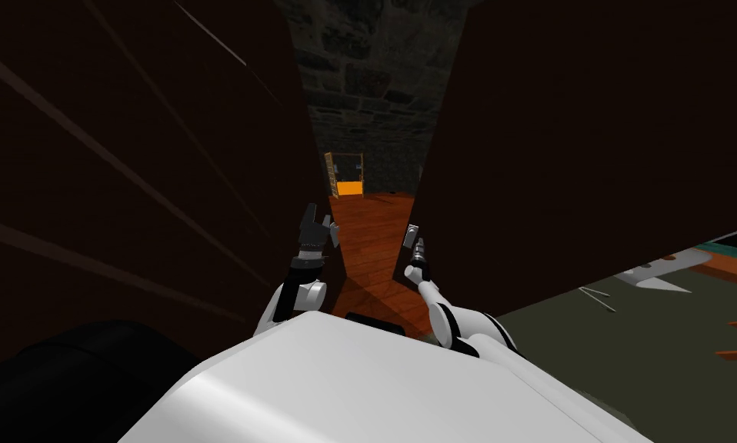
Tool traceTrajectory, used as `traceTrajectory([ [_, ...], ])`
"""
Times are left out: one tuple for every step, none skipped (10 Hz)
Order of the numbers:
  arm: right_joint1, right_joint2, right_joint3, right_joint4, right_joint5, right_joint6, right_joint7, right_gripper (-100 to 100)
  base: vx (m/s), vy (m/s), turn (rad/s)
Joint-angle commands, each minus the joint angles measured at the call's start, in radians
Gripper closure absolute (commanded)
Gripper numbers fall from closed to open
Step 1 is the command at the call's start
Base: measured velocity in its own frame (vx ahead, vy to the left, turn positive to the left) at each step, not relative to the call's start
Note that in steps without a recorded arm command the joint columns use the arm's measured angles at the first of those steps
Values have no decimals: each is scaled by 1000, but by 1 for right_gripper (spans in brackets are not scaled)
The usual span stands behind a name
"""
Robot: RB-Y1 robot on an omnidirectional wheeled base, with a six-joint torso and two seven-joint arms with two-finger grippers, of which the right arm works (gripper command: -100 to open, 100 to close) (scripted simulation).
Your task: Push the door open
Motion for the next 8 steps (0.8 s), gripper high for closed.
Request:
traceTrajectory([
  [-9, 15, 0, 13, -37, -17, 28, -100, -157, 8, 150],
  [-16, 24, 1, 24, -56, -27, 40, -100, -159, 20, 132],
  [-22, 34, 1, 34, -73, -36, 51, -100, -147, 27, 94],
  [-25, 38, 1, 38, -79, -39, 55, -100, -110, 20, 52],
  [-20, 35, 1, 30, -73, -32, 53, -100, -44, 7, 8],
  [-19, 7, 1, 33, -73, -37, 49, -100, 122, -34, 28],
  [-18, -1, 1, 33, -73, -38, 48, -100, 203, -35, 35],
  [-16, -9, 0, 33, -73, -39, 46, -100, 214, -38, 17],
])
